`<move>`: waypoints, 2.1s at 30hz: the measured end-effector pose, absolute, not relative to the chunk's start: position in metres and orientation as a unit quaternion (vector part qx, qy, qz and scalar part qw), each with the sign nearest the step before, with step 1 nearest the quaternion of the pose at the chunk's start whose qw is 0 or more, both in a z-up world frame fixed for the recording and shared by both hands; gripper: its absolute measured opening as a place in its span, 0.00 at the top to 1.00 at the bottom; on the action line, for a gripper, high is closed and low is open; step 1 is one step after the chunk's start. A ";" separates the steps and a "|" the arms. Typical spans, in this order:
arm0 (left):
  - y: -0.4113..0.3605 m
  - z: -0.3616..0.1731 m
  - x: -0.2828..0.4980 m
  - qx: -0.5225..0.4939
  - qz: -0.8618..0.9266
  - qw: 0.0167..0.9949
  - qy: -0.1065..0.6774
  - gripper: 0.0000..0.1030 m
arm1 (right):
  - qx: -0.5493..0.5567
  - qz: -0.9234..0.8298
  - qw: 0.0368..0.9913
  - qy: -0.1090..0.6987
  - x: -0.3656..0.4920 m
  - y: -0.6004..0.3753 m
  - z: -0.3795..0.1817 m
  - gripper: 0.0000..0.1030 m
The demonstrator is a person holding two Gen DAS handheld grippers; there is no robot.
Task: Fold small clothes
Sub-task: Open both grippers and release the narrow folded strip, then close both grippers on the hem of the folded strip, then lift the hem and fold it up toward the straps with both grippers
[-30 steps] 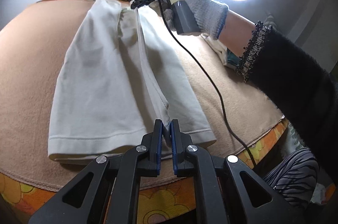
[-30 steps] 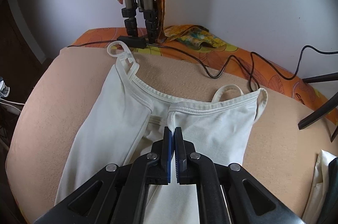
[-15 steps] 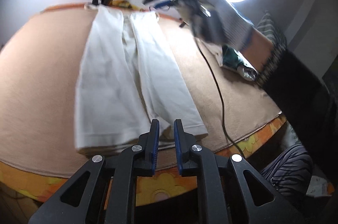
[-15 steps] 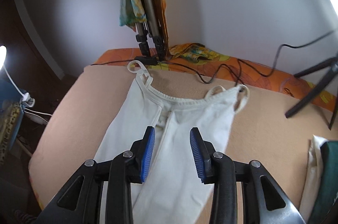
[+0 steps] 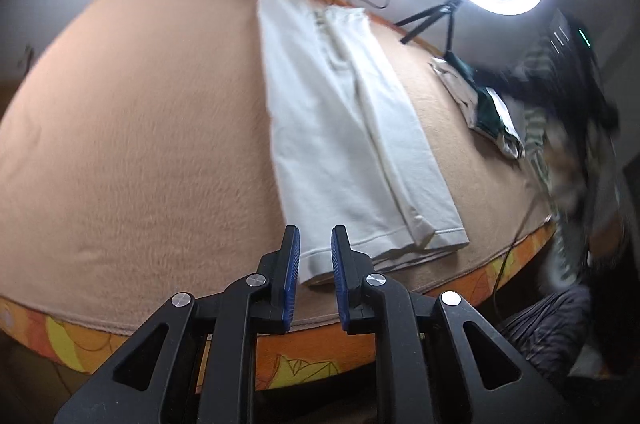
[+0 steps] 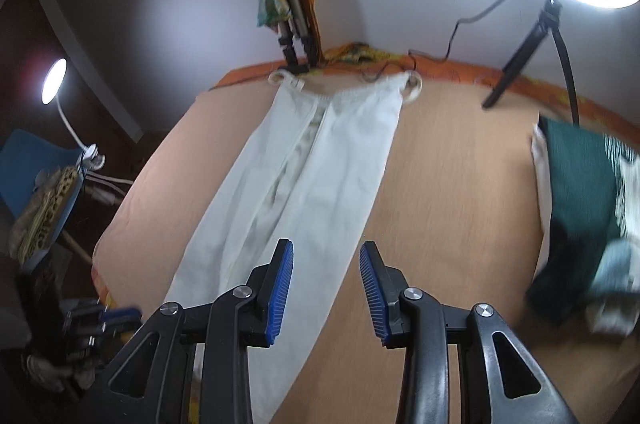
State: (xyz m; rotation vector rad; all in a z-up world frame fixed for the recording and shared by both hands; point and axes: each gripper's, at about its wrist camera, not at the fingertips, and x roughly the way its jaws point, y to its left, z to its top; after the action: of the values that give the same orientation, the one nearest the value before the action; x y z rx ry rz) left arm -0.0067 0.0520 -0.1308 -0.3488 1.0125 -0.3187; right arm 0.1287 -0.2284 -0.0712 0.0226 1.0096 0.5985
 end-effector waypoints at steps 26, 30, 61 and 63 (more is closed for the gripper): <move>0.051 -0.152 0.009 -0.204 -0.170 0.815 0.515 0.67 | 0.034 0.304 0.782 0.543 0.034 -0.238 -0.111 0.64; 0.050 -0.153 0.010 -0.207 -0.174 0.815 0.512 0.73 | 0.056 0.312 0.762 0.564 0.038 -0.233 -0.139 0.65; 0.064 -0.166 -0.004 -0.266 -0.197 0.795 0.509 0.92 | 0.143 0.374 0.720 0.566 0.036 -0.240 -0.168 0.77; 0.063 -0.165 -0.004 -0.268 -0.202 0.795 0.506 0.93 | 0.148 0.373 0.718 0.568 0.038 -0.243 -0.171 0.89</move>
State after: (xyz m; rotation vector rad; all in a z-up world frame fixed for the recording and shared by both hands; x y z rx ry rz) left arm -0.0035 0.0630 -0.1649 -0.5763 1.0871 -0.4348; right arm 0.0378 -0.2428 -0.1709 0.3274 1.2566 0.8249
